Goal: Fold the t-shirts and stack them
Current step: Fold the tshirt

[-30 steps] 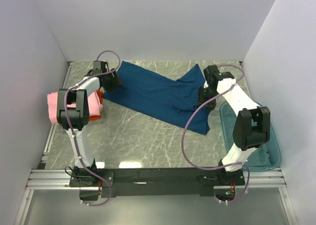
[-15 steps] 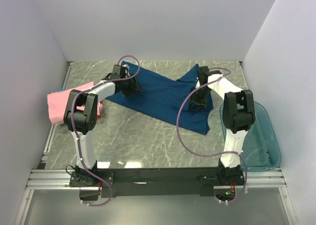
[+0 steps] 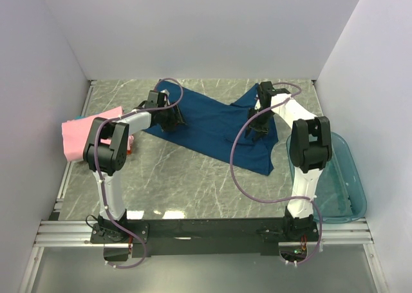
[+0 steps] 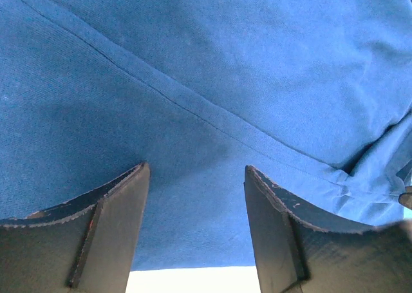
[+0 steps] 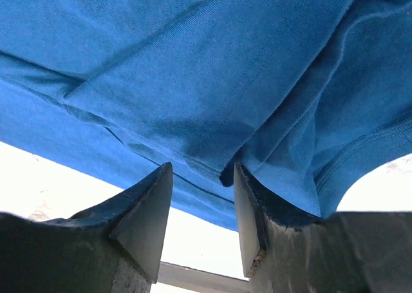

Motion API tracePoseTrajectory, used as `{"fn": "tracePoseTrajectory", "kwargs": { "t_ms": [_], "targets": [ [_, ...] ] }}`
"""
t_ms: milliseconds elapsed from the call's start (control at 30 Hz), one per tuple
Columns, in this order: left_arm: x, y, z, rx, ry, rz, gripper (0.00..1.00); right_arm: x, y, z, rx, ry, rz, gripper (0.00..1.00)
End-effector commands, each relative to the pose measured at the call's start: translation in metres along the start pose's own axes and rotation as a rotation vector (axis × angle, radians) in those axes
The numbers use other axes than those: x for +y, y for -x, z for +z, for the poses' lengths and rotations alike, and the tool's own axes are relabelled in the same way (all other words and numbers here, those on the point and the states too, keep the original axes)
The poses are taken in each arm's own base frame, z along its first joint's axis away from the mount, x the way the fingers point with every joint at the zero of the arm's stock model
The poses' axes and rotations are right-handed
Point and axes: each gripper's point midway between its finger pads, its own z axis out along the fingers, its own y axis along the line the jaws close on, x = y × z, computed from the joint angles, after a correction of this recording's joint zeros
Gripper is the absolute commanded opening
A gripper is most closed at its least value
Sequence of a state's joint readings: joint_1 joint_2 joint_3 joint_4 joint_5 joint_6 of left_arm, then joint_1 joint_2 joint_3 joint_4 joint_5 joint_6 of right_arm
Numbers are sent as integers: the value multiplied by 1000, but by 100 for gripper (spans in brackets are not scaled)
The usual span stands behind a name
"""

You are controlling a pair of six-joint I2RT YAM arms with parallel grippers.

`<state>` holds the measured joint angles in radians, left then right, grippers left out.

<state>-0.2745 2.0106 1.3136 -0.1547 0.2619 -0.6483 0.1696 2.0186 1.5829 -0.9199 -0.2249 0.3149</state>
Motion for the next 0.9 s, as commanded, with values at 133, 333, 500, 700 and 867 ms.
{"fn": "tracePoseTrajectory", "kwargs": {
  "t_ms": [133,333,500,700,867],
  "targets": [
    [3,-5,-6,1,7,5,67,5,6,2,-6,18,-25,49],
    [3,-6,-6,2,7,9,67,4,4,8,12,23,-26,47],
    [8,-10,-6,11,17,7,67,8,5,9,19,34,-37,33],
    [10,-13,-11,7,25,8,67,19,14,-3,-5,55,-46,16],
    [13,-17,-13,10,28,3,67,31,29,-12,-22,79,-51,1]
  ]
}}
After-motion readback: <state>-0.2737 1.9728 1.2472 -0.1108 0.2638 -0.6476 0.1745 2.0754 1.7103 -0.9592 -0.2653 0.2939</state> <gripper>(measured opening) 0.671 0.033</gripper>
